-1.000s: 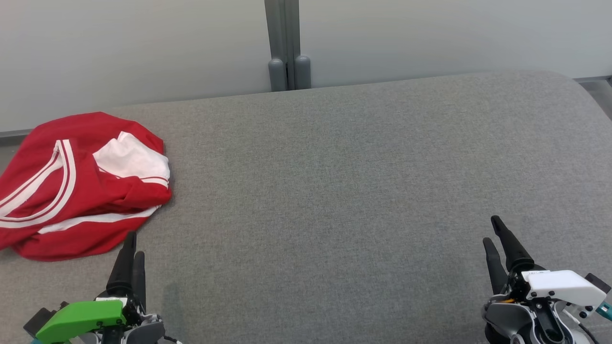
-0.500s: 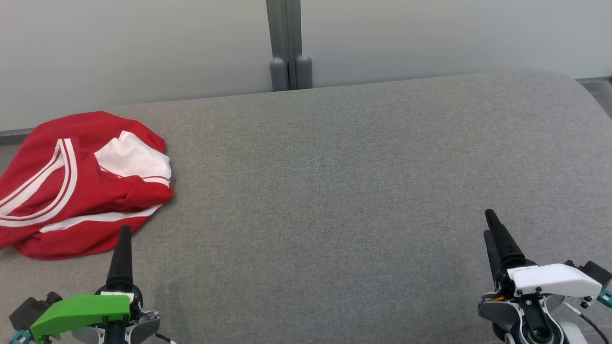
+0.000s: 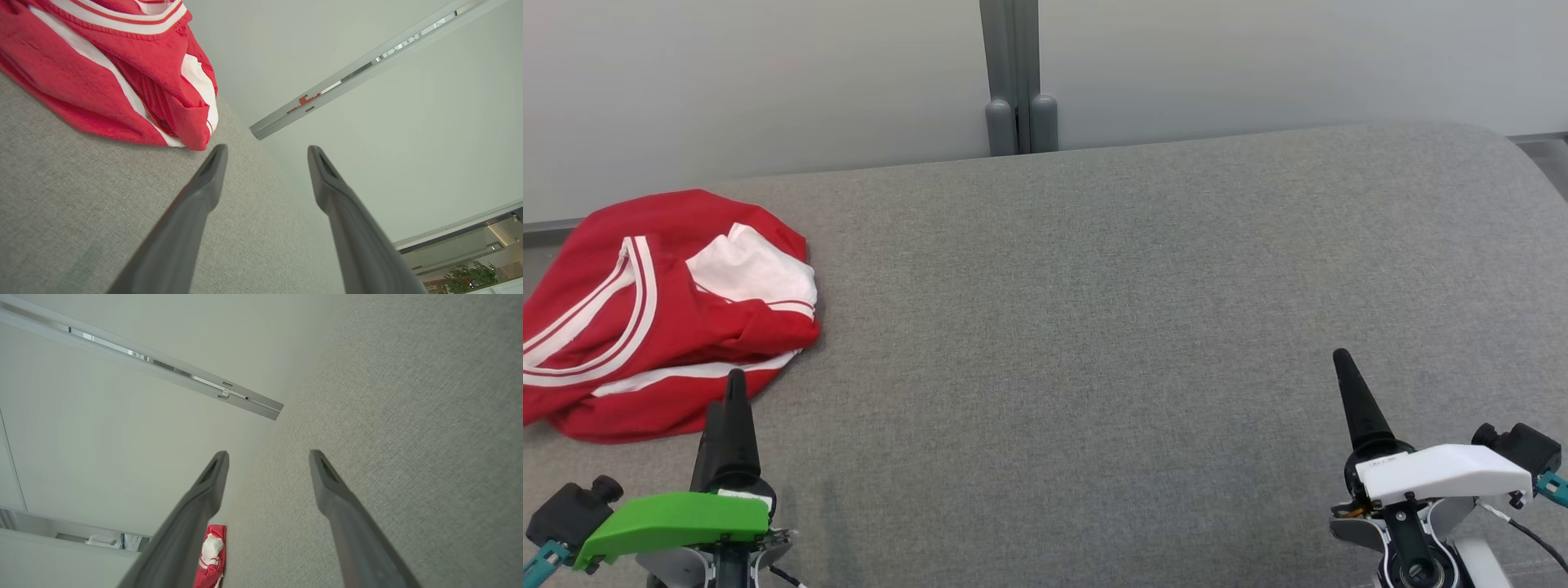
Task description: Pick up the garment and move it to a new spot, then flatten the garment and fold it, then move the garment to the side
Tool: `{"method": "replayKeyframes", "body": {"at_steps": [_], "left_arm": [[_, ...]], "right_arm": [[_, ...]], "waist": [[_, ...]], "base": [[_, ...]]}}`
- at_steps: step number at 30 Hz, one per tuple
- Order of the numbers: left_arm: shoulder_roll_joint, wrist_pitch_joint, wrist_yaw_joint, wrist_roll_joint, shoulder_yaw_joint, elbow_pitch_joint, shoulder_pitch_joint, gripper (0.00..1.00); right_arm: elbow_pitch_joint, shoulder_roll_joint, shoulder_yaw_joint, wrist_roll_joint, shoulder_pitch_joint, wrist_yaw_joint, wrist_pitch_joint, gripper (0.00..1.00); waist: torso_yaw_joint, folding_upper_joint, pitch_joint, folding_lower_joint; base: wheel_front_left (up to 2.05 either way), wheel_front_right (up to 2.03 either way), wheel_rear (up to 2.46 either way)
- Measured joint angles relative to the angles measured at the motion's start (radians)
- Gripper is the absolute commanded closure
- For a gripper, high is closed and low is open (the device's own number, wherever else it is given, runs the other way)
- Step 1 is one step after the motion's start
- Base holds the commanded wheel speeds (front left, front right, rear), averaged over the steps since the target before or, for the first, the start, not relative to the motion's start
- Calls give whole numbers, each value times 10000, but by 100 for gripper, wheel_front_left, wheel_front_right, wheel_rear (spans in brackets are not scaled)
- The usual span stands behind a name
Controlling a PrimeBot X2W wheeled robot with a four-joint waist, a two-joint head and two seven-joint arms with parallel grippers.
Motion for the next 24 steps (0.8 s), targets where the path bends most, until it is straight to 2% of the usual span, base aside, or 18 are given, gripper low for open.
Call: {"method": "replayKeyframes", "body": {"at_steps": [13, 24], "left_arm": [[56, -445, 58, 2690, -205, -215, 59, 0], [203, -784, 94, 4236, -424, -318, 99, 0]], "right_arm": [[-173, -71, 307, -2019, 106, 2, -447, 0], [-240, -134, 552, -3432, 154, 2, -763, 0]], "waist": [[65, 0, -30, 0], [122, 0, -38, 0]], "base": [[0, 0, 0], [0, 0, 0]]}}
